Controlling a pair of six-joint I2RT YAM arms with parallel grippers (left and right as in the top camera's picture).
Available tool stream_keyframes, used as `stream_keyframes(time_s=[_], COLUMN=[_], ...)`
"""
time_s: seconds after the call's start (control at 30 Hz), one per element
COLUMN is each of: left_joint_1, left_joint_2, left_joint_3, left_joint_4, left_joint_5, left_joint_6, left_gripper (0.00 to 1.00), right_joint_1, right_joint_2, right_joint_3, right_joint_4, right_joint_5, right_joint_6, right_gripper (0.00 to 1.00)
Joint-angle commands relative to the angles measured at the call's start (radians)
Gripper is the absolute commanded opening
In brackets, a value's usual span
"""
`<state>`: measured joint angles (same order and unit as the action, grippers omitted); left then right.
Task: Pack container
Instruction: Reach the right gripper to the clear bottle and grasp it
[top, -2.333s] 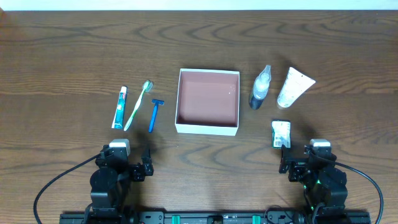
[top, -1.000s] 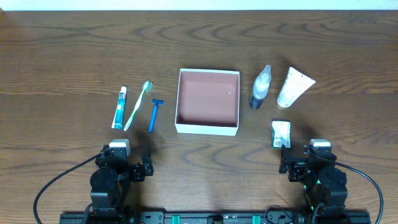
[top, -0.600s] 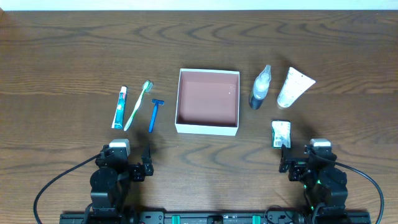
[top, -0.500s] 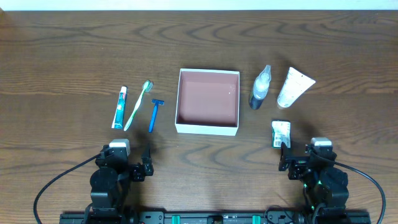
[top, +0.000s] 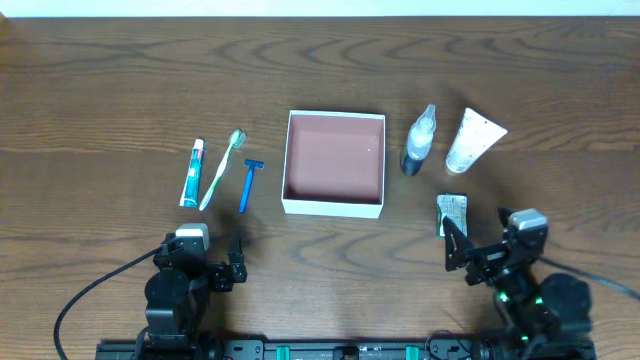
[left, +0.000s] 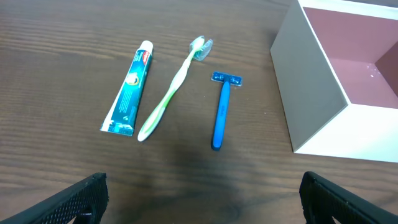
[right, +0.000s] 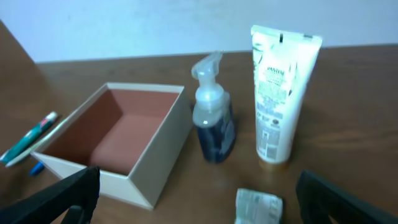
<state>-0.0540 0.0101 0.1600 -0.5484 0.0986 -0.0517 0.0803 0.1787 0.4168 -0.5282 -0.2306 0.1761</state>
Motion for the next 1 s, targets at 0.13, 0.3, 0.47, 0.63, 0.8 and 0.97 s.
stream_keyframes(time_s=[0.13,0.3,0.47,0.63,0.8,0.97], left_joint_1=[0.005,0.005,0.005,0.005,0.005,0.005], left_joint_2=[-0.006,-0.006,-0.006,-0.006,-0.006,-0.006], left_joint_3=[-0.013,-0.013,-0.013,-0.013,-0.013,-0.013], left_joint_4=[0.004,0.004,0.004,0.004,0.004,0.004], left_joint_5=[0.006,0.006,0.006,0.006,0.006,0.006], left_joint_6=[-0.001,-0.001,-0.001,-0.001,-0.001,-0.001], left_gripper=[0.98,0.98,0.98,0.98,0.98,0.98], right_joint_1=[-0.007,0.007,0.019,0.063,0.199,0.278], right_joint_2=[0.452,0.800,1.040,1.158,1.262,1.391], right_joint_3=[0.499,0.908,1.166,1.227,1.234,1.234], right_joint_4=[-0.269,-0.530,-0.686,-0.641,-0.608,-0.595], right_joint_5=[-0.005,-0.012,-0.180,-0.192,0.145,0.376], right_joint_6=[-0.081,-0.080,-0.048,-0.040,0.170,0.360], right_gripper=[0.99,0.99,0.99,0.99,0.99,0.97])
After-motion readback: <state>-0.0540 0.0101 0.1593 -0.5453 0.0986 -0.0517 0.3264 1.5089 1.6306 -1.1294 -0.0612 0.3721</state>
